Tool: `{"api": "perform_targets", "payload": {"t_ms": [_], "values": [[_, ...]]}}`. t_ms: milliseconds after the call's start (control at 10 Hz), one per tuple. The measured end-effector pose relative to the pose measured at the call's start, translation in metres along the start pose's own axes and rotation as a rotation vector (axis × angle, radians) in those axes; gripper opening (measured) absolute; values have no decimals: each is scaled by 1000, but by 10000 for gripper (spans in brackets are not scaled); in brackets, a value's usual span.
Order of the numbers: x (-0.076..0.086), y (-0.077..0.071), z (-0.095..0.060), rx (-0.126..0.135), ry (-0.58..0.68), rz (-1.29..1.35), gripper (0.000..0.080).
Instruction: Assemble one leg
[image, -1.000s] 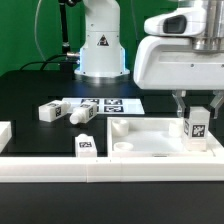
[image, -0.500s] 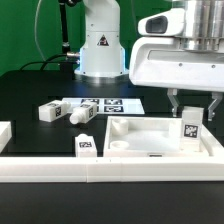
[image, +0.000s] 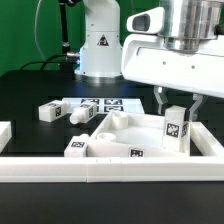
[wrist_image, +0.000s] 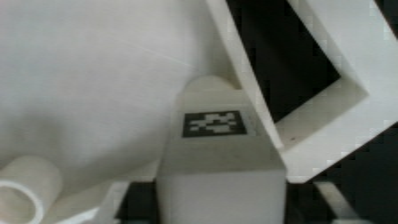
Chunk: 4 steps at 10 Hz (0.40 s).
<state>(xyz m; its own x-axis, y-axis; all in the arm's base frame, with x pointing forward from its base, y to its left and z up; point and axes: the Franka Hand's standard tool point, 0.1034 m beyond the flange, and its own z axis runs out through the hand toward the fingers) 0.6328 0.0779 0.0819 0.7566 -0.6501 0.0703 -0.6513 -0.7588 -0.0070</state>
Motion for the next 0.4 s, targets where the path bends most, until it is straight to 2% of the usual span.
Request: {"api": "perform_targets", "payload": {"t_ms": [100,200,300,400], "values": [[2,-2,-5,8,4,-20,389],[3,-4,-15,20,9,-28,527],[5,-6,-26,31,14,-40,611],[5,-5,-25,33,16,-40,611]]}}
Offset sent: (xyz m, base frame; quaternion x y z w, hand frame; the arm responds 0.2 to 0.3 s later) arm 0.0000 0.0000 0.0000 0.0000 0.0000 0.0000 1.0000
